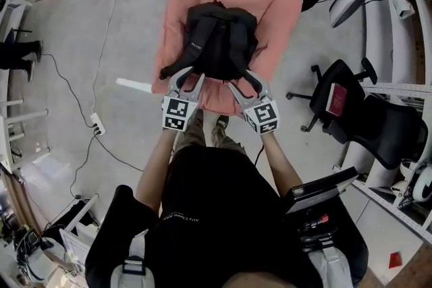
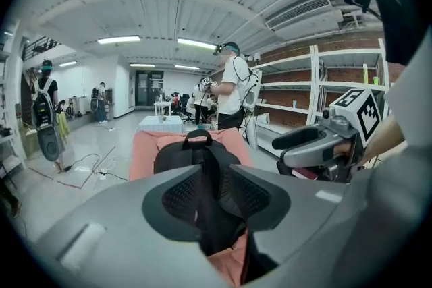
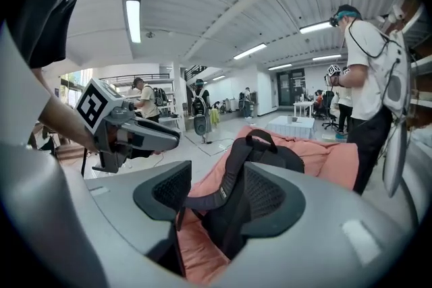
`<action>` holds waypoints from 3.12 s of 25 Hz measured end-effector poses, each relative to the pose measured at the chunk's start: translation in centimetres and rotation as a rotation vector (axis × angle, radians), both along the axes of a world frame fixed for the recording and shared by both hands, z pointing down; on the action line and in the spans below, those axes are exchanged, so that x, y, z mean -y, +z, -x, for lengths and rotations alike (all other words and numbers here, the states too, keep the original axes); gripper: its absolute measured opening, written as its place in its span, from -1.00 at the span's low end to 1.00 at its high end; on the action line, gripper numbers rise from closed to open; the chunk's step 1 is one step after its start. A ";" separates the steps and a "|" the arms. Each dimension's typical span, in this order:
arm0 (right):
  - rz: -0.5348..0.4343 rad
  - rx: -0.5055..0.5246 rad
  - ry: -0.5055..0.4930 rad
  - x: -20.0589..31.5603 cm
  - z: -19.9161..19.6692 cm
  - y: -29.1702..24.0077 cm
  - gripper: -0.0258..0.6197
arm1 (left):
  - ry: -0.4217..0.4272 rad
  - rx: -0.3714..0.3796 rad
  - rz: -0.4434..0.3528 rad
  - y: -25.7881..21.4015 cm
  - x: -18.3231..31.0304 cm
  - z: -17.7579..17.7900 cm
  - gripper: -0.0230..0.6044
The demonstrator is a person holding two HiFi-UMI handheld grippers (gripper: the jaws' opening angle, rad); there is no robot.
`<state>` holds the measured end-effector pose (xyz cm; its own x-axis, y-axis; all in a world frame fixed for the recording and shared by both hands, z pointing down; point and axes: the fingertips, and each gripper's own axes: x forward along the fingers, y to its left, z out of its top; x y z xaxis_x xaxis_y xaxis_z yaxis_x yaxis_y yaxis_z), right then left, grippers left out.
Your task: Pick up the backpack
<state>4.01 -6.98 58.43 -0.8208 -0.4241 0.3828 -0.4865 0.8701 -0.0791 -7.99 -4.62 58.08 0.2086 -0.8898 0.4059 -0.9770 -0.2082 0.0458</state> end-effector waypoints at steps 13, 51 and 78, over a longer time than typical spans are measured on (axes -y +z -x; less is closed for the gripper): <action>0.079 -0.147 0.267 9.3 2.1 4.7 0.16 | 0.086 -0.041 0.102 6.0 10.2 5.4 -0.22; 0.267 -0.336 0.467 17.4 4.1 17.7 0.33 | -0.177 0.116 0.392 18.5 19.8 5.7 0.12; 0.241 -0.268 0.387 15.8 3.5 14.3 0.12 | -0.091 0.056 0.368 15.9 16.7 4.8 -0.37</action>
